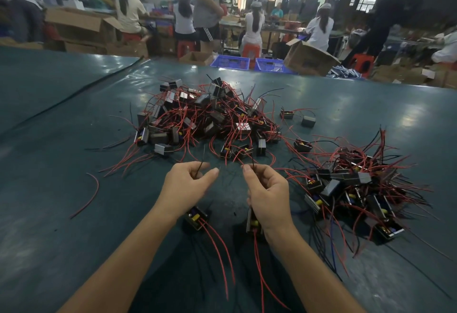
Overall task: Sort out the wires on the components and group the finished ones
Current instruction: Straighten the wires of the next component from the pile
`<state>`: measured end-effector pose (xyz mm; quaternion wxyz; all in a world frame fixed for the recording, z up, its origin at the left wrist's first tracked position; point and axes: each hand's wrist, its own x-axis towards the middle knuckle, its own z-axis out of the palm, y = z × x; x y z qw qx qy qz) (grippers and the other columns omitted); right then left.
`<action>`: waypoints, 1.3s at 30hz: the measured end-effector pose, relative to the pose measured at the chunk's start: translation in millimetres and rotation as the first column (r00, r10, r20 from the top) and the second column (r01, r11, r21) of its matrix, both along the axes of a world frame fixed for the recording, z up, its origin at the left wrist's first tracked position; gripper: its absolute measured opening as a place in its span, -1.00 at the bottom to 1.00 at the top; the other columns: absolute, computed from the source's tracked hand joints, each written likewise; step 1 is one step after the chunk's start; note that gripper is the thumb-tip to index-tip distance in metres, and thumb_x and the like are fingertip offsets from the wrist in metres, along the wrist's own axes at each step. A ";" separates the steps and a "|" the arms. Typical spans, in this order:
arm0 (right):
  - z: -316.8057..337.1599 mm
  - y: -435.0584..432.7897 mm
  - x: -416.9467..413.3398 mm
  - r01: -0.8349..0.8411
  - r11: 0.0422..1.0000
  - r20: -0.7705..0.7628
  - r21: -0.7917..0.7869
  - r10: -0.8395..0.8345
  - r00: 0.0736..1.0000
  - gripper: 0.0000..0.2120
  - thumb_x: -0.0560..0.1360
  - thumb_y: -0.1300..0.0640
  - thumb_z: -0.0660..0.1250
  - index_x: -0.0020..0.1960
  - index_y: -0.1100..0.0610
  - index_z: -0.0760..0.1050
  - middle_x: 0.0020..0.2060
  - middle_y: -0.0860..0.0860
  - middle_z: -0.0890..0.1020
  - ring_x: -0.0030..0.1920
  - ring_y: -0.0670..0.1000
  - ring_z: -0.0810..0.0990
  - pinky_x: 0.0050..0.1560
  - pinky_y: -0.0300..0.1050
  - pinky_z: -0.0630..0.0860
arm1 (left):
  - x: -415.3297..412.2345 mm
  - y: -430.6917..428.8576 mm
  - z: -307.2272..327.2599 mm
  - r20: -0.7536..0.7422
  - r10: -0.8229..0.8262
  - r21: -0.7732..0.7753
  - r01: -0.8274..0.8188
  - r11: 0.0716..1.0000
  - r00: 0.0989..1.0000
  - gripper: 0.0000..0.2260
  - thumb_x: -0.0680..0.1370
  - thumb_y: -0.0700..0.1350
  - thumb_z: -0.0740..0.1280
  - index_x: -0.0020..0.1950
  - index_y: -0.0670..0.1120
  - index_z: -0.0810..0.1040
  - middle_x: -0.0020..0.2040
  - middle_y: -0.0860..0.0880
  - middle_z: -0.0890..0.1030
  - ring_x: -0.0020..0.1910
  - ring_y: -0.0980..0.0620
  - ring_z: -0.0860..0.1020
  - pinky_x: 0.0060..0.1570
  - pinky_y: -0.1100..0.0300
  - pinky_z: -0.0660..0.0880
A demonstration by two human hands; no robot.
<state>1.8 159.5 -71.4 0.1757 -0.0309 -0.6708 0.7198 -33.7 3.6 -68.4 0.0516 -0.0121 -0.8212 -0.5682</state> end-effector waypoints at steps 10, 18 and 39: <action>1.6 -0.4 0.8 -0.011 0.999 0.001 0.037 0.011 1.000 -0.87 0.55 0.14 0.37 -0.17 0.06 0.57 -0.46 -0.17 0.53 -0.44 -0.20 0.43 -0.37 -0.26 0.40 | 4.4 1.3 4.2 -0.019 -0.068 -0.152 0.064 0.986 0.998 -0.89 0.51 -0.01 0.44 -0.21 0.03 0.66 -0.35 0.10 0.66 -0.43 0.30 0.53 -0.42 0.51 0.36; 4.7 -2.3 3.9 0.015 0.998 0.024 0.060 -0.016 1.000 -0.86 0.55 0.17 0.37 -0.19 0.10 0.57 -0.45 -0.11 0.54 -0.42 -0.09 0.44 -0.40 -0.21 0.40 | 14.6 10.4 18.5 -0.063 -0.268 0.256 0.275 0.927 0.961 -0.91 0.54 -0.12 0.41 0.02 -0.08 0.62 -0.30 -0.12 0.70 -0.47 0.07 0.52 -0.45 0.25 0.48; 3.8 -16.5 7.5 -0.102 0.993 0.071 -0.066 0.107 0.992 -0.89 0.58 0.16 0.31 -0.10 0.12 0.56 -0.35 -0.03 0.61 -0.31 -0.06 0.56 -0.26 -0.23 0.53 | 21.4 14.3 22.6 -0.390 -0.103 0.050 0.133 0.990 0.915 -0.88 0.44 -0.17 0.51 -0.11 0.04 0.66 0.10 0.11 0.56 -0.02 0.12 0.60 -0.15 0.28 0.56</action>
